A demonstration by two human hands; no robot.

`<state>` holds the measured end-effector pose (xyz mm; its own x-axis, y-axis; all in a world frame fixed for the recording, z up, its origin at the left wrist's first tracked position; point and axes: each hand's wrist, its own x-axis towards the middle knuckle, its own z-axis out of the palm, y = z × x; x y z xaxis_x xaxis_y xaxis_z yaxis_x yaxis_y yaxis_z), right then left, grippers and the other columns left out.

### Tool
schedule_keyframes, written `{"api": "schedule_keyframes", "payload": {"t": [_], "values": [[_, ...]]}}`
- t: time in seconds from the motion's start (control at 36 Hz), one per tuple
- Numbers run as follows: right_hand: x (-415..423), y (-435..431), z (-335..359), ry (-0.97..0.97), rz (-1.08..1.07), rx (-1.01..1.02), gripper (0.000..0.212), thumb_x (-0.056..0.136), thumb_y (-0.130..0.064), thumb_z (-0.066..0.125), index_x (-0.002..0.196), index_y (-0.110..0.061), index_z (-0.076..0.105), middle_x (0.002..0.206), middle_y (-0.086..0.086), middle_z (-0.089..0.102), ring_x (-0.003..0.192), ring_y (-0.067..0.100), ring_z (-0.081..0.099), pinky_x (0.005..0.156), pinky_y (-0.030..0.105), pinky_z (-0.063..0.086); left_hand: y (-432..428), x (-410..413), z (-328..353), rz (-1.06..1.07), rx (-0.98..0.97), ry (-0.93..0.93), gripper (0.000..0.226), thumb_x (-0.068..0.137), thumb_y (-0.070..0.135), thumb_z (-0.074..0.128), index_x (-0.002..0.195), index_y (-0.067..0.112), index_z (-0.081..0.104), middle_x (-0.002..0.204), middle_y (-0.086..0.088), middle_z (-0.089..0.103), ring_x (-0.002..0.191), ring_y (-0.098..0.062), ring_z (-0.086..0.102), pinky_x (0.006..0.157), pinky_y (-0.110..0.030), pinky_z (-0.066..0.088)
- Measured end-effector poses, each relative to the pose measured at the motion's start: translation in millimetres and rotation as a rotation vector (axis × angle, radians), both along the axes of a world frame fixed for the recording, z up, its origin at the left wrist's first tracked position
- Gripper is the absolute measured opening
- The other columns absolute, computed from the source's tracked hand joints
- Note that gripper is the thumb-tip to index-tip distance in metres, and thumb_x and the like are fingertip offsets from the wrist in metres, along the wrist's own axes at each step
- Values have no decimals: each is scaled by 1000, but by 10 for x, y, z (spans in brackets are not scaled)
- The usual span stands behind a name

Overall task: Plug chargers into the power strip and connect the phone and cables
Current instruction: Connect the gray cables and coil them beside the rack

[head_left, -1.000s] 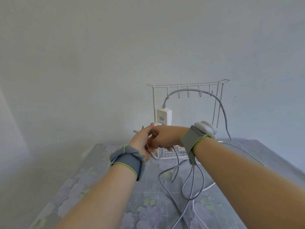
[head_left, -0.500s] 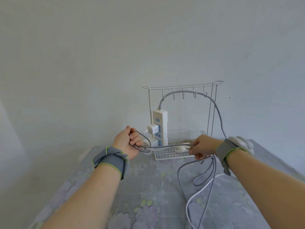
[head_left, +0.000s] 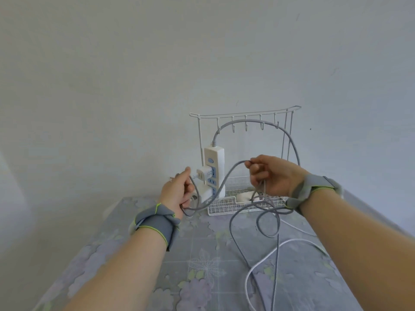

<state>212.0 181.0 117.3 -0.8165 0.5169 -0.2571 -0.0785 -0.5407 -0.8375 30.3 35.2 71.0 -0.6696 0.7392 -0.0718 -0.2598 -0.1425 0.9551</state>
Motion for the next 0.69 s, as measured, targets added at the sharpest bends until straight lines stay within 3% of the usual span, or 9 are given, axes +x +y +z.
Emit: {"api": "schedule_keyframes", "payload": {"t": [0.11,0.28,0.39,0.47,0.53,0.61,0.69], "values": [[-333,-258,26,-16,-51,129,31,101,-14,41,82,-4,64,55,0,69,34,2,51,49,18,54,-4,154,9,-123,-65,25,35,91,37,56,63,18,49,52,3,64,25,-5,21,32,-10,16],[-611,-504,45,-244,-147,590,22,96,-18,50,85,-7,66,71,5,69,52,14,56,61,26,55,34,251,23,-142,-100,-18,46,89,55,51,74,15,69,81,-4,76,33,-6,23,33,-12,17],[-597,-480,44,-277,-179,718,21,95,-17,51,88,-5,66,71,9,67,39,12,50,51,22,49,39,239,1,-163,-163,31,32,88,47,57,91,18,71,102,-6,75,35,-5,25,33,-13,17],[-565,-457,17,-320,-150,854,23,94,-15,51,92,0,68,71,10,64,42,15,49,47,21,45,60,237,6,-164,-188,37,29,90,44,56,100,19,68,108,-5,73,33,-4,30,33,-12,18],[-545,-473,-4,-348,-62,951,26,95,-19,52,92,2,68,71,10,62,45,16,49,47,22,45,73,259,23,-162,-177,11,29,90,48,54,94,22,67,99,-3,73,32,-5,35,34,-12,19],[-553,-566,-30,-391,107,1102,31,95,-23,52,73,-7,65,66,8,64,44,13,52,48,20,47,90,321,52,-183,-152,-33,40,89,55,51,74,20,59,60,-1,55,37,-9,38,36,-14,18],[-587,-628,-56,-427,233,1222,33,95,-19,48,65,-11,61,63,6,64,48,16,56,60,28,53,147,352,31,-198,-143,-66,41,92,49,50,73,13,58,46,-4,47,44,-16,42,41,-22,23]]}}
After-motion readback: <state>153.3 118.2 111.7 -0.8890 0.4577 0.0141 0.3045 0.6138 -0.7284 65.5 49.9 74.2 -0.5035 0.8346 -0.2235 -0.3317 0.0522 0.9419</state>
